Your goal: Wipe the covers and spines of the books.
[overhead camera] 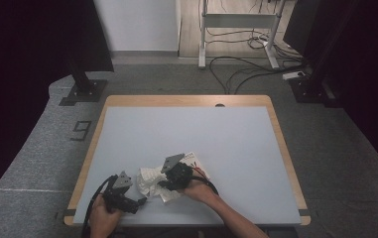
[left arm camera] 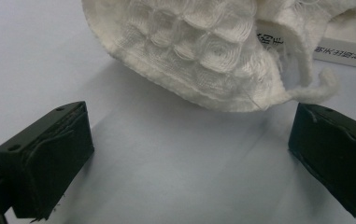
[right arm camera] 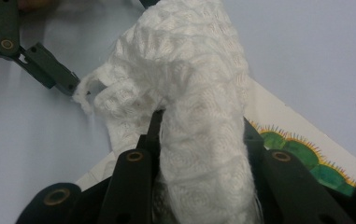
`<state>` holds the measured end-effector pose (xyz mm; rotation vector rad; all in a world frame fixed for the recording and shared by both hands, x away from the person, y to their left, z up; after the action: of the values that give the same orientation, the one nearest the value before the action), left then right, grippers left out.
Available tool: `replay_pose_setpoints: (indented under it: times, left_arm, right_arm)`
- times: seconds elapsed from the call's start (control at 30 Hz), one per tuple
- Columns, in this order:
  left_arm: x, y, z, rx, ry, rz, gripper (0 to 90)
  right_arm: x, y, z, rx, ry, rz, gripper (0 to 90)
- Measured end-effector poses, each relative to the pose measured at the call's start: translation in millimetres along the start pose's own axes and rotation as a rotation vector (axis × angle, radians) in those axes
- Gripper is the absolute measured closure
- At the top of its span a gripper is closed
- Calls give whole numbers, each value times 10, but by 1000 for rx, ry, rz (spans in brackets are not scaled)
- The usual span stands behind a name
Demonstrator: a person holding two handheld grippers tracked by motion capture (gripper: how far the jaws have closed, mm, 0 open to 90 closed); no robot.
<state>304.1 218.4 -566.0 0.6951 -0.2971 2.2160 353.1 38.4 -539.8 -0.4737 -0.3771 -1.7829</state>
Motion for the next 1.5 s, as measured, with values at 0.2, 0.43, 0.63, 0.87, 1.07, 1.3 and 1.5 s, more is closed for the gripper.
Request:
replay_pose_setpoints:
  times: [0.2, 0.43, 0.63, 0.87, 1.07, 1.3, 1.5]
  left_arm:
    - [0, 0, 0, 0, 0, 0, 0]
    - [0, 0, 0, 0, 0, 0, 0]
    - [0, 0, 0, 1, 0, 0, 0]
    - [-1, 0, 0, 1, 1, 0, 0]
    - [-1, -1, 0, 0, 1, 0, 0]
    - [-1, 0, 0, 0, 1, 0, 0]
    - [-1, 0, 0, 0, 0, 0, 0]
  right_arm:
    - [32, 31, -22, 1, 0, -16, 664]
    - [105, 99, -73, -14, 4, -31, 664]
    - [178, 168, -125, -27, 9, -51, 665]
    - [274, 254, -190, -41, 8, -82, 665]
    - [360, 336, -249, -55, 8, -107, 665]
    - [469, 437, -321, -74, 5, -140, 665]
    - [559, 517, -380, -89, 3, -168, 665]
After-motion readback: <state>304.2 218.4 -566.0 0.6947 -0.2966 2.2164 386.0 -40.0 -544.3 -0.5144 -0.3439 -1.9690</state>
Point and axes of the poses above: each handheld gripper's, and its own axes: x roughly backward along the jaws, z roughly out of its top, y roughly to its right, the point moved 5 cm from there along -x, roughly forward along the jaws, and after that the axes turned 14 degrees about y, right-handed, at the moved point
